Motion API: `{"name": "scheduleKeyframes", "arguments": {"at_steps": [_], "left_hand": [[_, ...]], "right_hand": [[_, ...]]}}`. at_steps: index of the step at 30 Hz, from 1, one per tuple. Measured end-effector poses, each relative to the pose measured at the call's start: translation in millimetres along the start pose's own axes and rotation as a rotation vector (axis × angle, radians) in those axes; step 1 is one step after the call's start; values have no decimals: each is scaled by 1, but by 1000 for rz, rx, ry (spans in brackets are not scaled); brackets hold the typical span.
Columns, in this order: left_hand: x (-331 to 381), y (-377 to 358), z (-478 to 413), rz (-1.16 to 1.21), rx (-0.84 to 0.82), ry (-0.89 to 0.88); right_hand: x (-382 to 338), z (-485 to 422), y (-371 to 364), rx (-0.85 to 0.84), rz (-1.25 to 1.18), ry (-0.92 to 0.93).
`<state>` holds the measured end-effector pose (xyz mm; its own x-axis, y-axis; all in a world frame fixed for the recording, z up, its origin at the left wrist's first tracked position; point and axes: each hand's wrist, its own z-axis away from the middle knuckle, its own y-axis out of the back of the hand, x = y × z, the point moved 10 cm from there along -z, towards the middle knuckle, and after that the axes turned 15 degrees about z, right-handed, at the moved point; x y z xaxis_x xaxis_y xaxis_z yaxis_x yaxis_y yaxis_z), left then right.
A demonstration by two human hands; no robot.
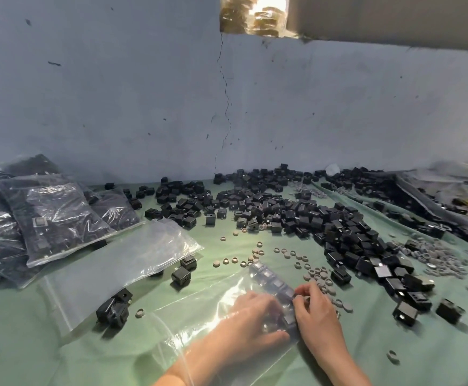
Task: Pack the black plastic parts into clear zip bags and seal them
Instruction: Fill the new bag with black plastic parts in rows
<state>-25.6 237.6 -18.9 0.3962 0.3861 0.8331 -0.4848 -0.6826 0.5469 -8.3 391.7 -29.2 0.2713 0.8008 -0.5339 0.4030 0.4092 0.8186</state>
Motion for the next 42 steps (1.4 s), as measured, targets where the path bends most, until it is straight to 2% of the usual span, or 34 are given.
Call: {"name": "scheduleKeyframes", "arguments": {"at_steps": [3,6,11,15,18,21,26,30,36,39,42], "left_hand": [[-8,-10,-8,-40,-178,-66],[-15,-10,-12,-65,-215,-70],[-7,-13,-20,-200,-167,-97],[5,-16,-29,-395,-104,-92],[14,-14,-34,-434,-51,-93],[13,-18,-37,-473,-65,-54],[9,-19,-45,-486,-109,4],[3,-15,-47,-344,-173,11],[-2,-15,-47,-283,-296,47],[-3,-14,-49,-242,-265,55],[1,-15,-50,-306,-171,33]], "right_hand": [[2,-1,-1,2,-10,-2],[5,-3,-1,4,-57,-30],[14,-2,4,44,-131,-105],[18,-1,8,78,-137,-134],[18,-1,9,86,-122,-138],[19,-1,9,95,-114,-141],[18,-1,9,114,-102,-126],[17,-1,9,112,-100,-118],[17,-1,9,106,-87,-102],[18,-1,8,110,-90,-103],[20,-2,7,112,-99,-106]]}}
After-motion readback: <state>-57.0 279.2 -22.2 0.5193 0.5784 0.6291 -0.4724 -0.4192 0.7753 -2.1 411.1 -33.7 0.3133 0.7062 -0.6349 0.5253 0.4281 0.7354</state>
